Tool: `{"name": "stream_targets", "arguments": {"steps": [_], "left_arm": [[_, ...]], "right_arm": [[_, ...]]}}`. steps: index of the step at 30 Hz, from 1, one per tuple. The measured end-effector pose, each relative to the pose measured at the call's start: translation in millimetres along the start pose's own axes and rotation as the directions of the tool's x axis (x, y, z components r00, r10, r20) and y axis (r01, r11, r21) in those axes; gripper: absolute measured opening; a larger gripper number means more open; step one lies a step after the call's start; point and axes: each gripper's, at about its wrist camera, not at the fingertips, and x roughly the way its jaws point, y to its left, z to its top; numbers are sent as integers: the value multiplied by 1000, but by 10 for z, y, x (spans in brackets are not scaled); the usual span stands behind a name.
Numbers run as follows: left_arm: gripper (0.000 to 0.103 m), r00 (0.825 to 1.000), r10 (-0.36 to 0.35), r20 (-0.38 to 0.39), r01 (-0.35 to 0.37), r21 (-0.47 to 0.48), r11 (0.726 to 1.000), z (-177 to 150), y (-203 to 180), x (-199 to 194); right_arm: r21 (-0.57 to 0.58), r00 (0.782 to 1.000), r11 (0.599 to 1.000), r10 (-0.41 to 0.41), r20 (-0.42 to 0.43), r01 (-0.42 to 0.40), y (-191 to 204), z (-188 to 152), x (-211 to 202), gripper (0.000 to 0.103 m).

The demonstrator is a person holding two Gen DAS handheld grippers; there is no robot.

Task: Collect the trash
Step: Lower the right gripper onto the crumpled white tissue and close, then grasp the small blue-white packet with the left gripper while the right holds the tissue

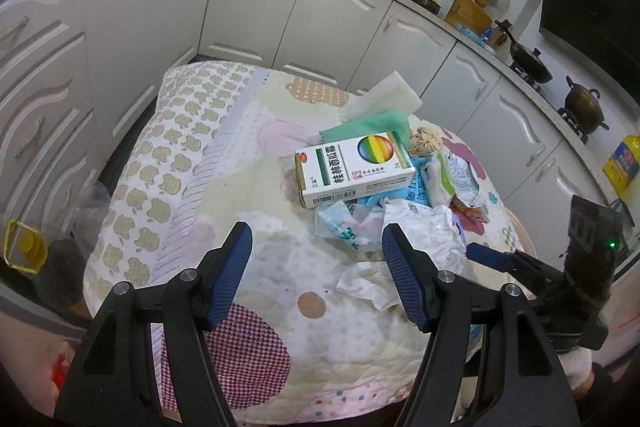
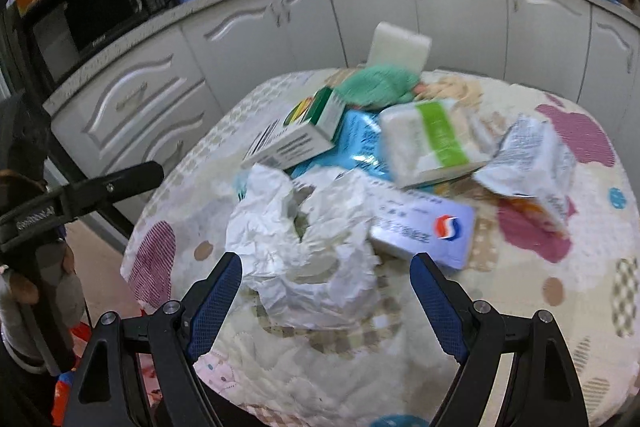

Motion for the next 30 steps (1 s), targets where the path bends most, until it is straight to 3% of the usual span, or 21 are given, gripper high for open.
{"name": "stream_targets", "arguments": {"steps": [4, 5, 6, 7, 10, 16, 25, 30], "left_arm": [[67, 1000, -3, -15, 3, -12, 1000, -8, 24, 69], [67, 1000, -5, -19, 5, -15, 1000, -6, 23, 86], [67, 1000, -8, -22, 8, -16, 1000, -4, 17, 101], [67, 1000, -11, -23, 11, -16, 1000, 2, 15, 114], [67, 999, -19, -34, 19, -10, 1000, 2, -15, 162], [67, 995, -66, -75, 64, -24, 998, 17, -74, 337], [66, 992, -53, -112, 52, -14, 999, 80, -260, 797], [34, 992, -39, -118, 40, -1, 999, 36, -279, 868]], "right_arm": [[-44, 999, 999, -32, -29, 31, 59, -33, 194, 81], [-47, 998, 998, -37, -43, 35, 50, -48, 247, 74], [-41, 998, 999, -22, -50, 20, 29, -55, 270, 45], [-19, 998, 999, 28, -60, -29, -12, -72, 281, 29], [0, 998, 999, 49, -32, -49, -104, -90, 157, 20], [37, 998, 999, 28, 48, -30, -408, -52, -341, 20], [99, 996, 995, -5, 84, -3, -617, -35, -587, 19], [92, 996, 996, -3, 87, -5, -643, -82, -650, 20]]}}
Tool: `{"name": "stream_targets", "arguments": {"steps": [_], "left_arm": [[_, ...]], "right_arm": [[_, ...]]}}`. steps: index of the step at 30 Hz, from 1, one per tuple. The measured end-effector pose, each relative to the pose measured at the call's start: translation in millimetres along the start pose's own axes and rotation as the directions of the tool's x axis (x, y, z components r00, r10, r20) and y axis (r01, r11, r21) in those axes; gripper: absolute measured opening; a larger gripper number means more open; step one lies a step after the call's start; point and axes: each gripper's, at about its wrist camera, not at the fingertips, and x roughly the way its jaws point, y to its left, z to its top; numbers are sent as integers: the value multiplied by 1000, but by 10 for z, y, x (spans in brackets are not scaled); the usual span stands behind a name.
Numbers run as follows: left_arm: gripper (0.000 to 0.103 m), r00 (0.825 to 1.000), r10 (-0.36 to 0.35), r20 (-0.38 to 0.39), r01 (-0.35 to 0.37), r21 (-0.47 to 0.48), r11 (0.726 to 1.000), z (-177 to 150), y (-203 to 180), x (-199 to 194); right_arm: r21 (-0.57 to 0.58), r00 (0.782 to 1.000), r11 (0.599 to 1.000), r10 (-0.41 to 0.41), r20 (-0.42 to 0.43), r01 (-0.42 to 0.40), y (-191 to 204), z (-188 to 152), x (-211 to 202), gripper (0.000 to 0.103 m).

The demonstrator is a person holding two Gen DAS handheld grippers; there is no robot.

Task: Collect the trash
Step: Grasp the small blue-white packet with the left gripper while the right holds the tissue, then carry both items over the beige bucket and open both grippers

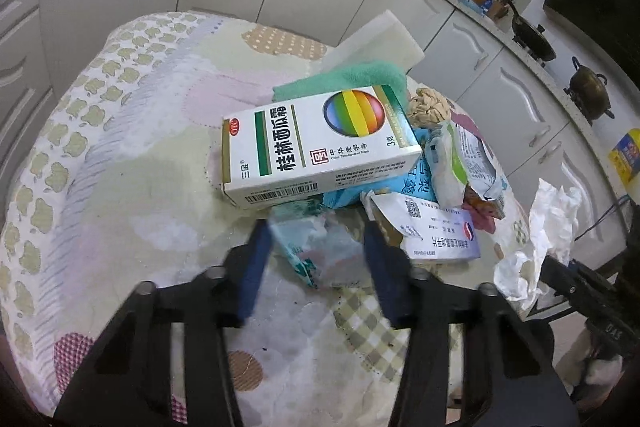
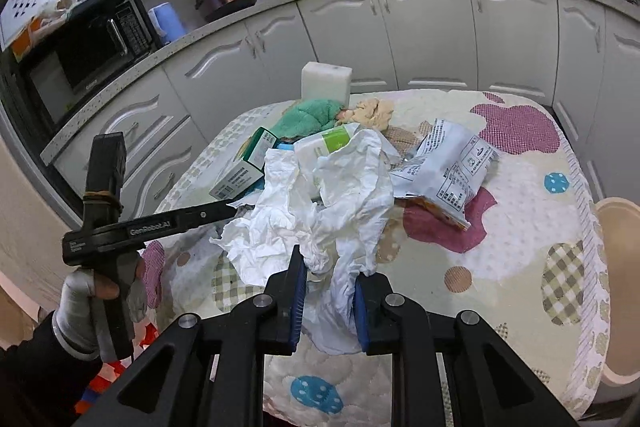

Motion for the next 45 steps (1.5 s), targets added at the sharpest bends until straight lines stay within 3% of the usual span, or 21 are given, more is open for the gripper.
{"name": "stream_targets", "arguments": {"steps": [1, 2, 13, 20, 30, 45], "left_arm": [[23, 1000, 4, -1, -4, 7, 1000, -5, -6, -12], [20, 1000, 6, -2, -6, 14, 1000, -12, -4, -36], [17, 998, -11, 60, 8, 59, 998, -62, -32, -468], [17, 992, -69, 107, 57, 115, 992, 27, -327, -713], [17, 985, -147, 93, 126, 200, 972, 101, -940, -572], [17, 979, -203, 6, 188, 347, 919, 184, -1950, -21]], "right_arm": [[-3, 1000, 1000, 1, 3, -1, -1, -3, -19, 20], [-5, 1000, 1000, 2, 5, -2, -12, -5, -35, 20], [-15, 999, 1000, 15, 37, -15, 17, -6, -171, 19], [-4, 998, 1000, 4, 67, -3, 11, 1, -296, 19], [13, 993, 999, -42, 111, 40, -116, -4, -527, 20], [164, 965, 973, -192, 178, 163, -843, -90, -1039, 20]]}}
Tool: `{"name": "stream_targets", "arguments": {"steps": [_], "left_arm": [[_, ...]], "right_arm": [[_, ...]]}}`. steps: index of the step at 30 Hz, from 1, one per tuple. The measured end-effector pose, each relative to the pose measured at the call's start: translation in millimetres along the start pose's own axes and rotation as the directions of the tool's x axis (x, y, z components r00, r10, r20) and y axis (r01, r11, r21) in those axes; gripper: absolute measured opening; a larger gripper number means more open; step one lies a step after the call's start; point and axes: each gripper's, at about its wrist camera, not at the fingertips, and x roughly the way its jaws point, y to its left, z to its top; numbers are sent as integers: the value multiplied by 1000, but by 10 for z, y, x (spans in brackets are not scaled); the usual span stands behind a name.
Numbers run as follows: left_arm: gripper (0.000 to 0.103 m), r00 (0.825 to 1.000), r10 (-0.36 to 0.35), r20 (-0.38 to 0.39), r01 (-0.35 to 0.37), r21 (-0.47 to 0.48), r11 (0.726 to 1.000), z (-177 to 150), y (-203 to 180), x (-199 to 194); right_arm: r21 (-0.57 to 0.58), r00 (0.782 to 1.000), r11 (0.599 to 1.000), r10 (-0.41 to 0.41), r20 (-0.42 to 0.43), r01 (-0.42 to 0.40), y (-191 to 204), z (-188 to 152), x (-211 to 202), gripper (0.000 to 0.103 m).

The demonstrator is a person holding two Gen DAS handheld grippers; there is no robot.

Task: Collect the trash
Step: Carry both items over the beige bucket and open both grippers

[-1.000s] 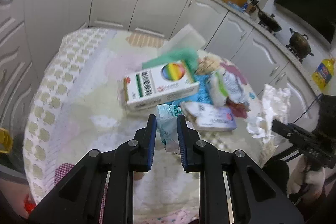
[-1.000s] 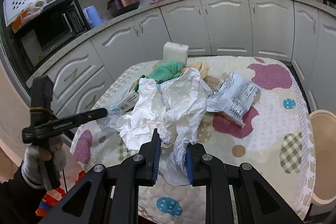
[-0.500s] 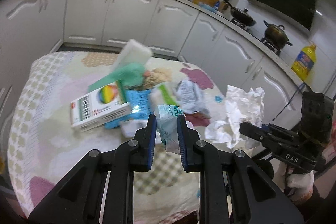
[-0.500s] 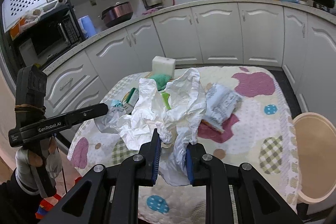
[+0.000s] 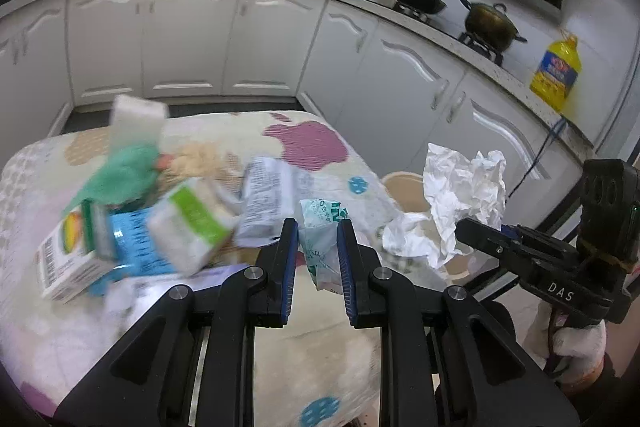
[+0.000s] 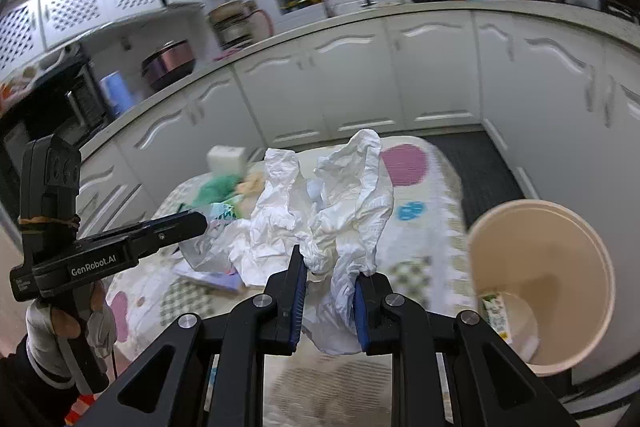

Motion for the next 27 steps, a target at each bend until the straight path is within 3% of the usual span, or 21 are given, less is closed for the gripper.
{"name": "stream_targets", "arguments": {"steps": [14, 27], "left_arm": [[17, 992, -84, -92, 92, 87, 992, 186, -690, 713], [17, 966, -155, -207, 176, 85, 981, 242, -1196, 1453]], "right_arm": [[127, 986, 979, -165, 22, 161, -796, -65, -270, 20], [236, 950, 920, -302, -82, 313, -1547, -228, -223, 20]]}}
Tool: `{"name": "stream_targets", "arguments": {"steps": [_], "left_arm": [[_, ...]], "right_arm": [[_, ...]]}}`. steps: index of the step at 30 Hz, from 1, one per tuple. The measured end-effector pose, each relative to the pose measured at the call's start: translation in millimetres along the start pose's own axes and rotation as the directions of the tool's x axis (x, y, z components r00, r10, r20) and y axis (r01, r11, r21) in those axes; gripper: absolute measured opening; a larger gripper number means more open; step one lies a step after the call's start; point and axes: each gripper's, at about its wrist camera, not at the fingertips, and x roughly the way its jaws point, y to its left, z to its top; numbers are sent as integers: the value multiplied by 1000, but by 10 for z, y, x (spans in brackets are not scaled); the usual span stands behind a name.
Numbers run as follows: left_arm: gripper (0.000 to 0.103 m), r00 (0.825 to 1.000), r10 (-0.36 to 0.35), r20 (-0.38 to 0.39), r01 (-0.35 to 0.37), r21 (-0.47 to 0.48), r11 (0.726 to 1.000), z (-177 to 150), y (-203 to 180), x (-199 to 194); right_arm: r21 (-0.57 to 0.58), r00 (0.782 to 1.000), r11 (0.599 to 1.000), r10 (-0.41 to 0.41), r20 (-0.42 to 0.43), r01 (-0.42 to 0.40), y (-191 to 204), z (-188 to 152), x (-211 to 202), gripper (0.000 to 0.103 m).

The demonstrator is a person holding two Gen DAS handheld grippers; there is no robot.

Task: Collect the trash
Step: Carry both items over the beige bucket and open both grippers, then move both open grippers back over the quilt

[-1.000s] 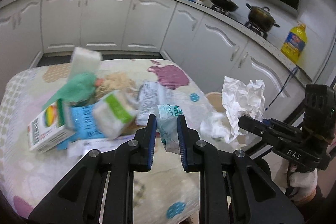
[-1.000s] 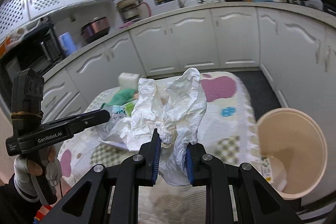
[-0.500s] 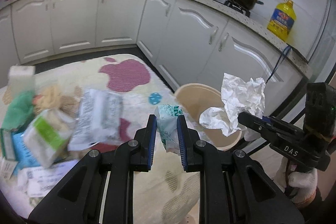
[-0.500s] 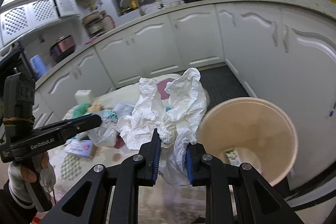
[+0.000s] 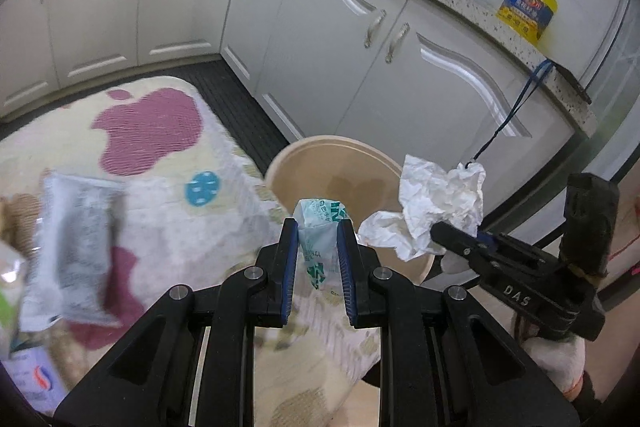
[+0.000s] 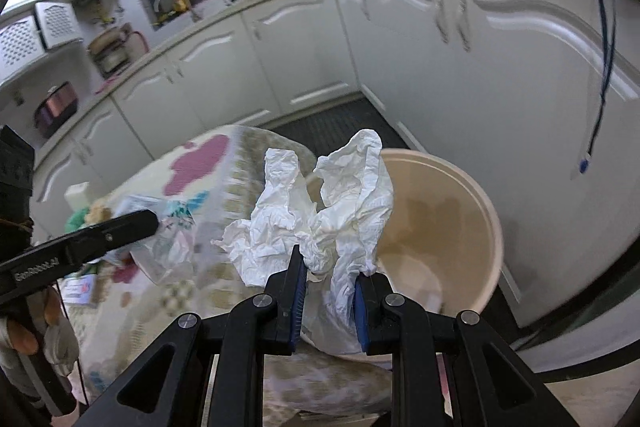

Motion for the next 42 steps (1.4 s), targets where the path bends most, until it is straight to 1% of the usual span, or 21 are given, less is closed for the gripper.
{"name": "stream_targets", "arguments": {"steps": [6, 9, 11, 12, 13, 15, 16, 17, 24, 31, 36, 38, 42], "left_arm": [[17, 999, 19, -35, -19, -7, 1000, 86, -71, 350], [18, 999, 32, -38, -33, -15, 999, 117, -86, 486], [19, 998, 41, -38, -42, -18, 999, 139, -94, 560], [19, 998, 48, -40, -49, -22, 999, 149, -83, 593], [22, 998, 54, -44, -55, -26, 998, 156, -72, 623], [32, 997, 53, -54, -55, -38, 998, 159, -39, 670], [42, 997, 49, -59, -51, -45, 998, 161, -25, 687], [47, 997, 44, -61, -47, -51, 998, 155, -6, 686], [47, 997, 49, -59, -51, -41, 998, 116, -9, 602], [47, 998, 56, -22, -57, -15, 998, 91, -71, 399], [47, 997, 78, 7, -78, -3, 997, 44, -77, 248], [47, 996, 85, 17, -85, -5, 996, 29, -66, 195], [47, 994, 102, 40, -102, -7, 995, 6, -47, 90]], "right_arm": [[14, 997, 998, -58, -43, 58, -194, -7, 206, 20], [27, 993, 995, -89, -73, 91, -268, -7, 329, 20], [33, 991, 994, -99, -95, 102, -300, -9, 400, 28], [35, 989, 994, -99, -107, 103, -312, -2, 438, 39], [36, 989, 994, -102, -110, 107, -329, 0, 466, 46], [39, 988, 992, -114, -104, 118, -358, -9, 479, 46], [43, 988, 992, -115, -106, 120, -376, -13, 479, 46], [47, 988, 992, -112, -108, 118, -385, -35, 473, 46], [84, 991, 992, -88, -105, 97, -410, -52, 415, 46], [66, 994, 995, -71, -80, 76, -256, -60, 348, 47], [48, 997, 997, -61, -55, 63, -140, -31, 297, 47], [43, 997, 997, -58, -49, 60, -98, -29, 283, 48], [29, 998, 998, -49, -34, 50, 7, -21, 246, 54]]}}
